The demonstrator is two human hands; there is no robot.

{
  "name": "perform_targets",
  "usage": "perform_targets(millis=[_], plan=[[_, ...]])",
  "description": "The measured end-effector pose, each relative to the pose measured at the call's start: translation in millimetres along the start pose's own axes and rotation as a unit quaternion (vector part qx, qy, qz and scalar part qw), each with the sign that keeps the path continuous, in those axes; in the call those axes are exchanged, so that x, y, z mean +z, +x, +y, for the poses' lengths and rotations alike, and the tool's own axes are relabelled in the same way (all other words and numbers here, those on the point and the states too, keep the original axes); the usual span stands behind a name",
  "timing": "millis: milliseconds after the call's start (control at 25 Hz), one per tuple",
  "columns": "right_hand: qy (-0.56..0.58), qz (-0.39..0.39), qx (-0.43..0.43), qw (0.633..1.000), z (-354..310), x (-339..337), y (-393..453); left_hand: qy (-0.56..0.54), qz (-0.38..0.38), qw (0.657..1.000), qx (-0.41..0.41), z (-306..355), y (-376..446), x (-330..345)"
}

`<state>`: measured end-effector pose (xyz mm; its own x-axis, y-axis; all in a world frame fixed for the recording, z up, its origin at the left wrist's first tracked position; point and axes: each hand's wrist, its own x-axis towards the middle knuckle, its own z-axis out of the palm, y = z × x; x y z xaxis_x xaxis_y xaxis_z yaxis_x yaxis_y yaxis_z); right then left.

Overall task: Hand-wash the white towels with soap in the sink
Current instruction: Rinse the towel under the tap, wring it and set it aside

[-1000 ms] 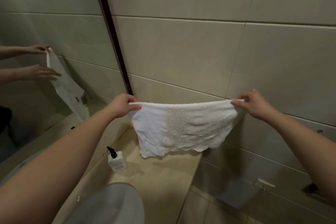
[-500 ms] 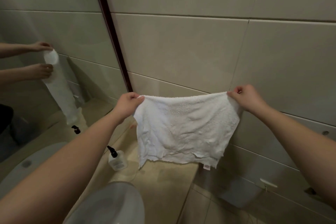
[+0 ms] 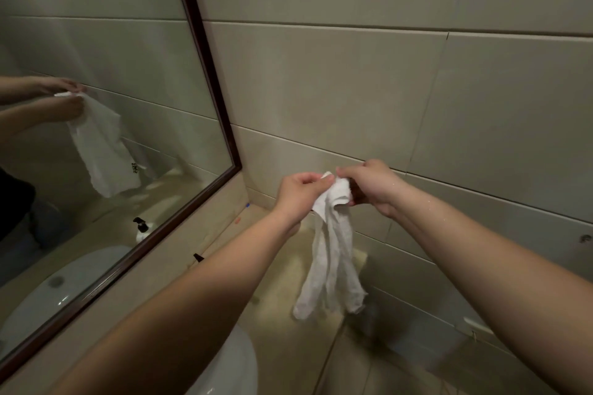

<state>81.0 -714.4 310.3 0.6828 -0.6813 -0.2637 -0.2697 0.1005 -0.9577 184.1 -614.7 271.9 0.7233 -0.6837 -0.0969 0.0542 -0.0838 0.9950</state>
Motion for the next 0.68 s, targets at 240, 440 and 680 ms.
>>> perform_targets(millis=[240, 440, 680], plan=[[0.04, -0.043, 0.036, 0.998, -11.4, -1.9, -9.8, 0.038, -0.083, 0.995, 0.037, 13.5, -14.8, -4.2], [-0.022, -0.069, 0.013, 0.997, -12.6, -9.8, -8.8, 0.078, -0.09, 0.992, 0.043, 10.0, -5.4, -16.6], [-0.062, -0.023, -0.122, 0.99, 4.5, -14.4, 11.9, -0.008, -0.125, 0.992, 0.005, 22.4, 1.8, -24.9]])
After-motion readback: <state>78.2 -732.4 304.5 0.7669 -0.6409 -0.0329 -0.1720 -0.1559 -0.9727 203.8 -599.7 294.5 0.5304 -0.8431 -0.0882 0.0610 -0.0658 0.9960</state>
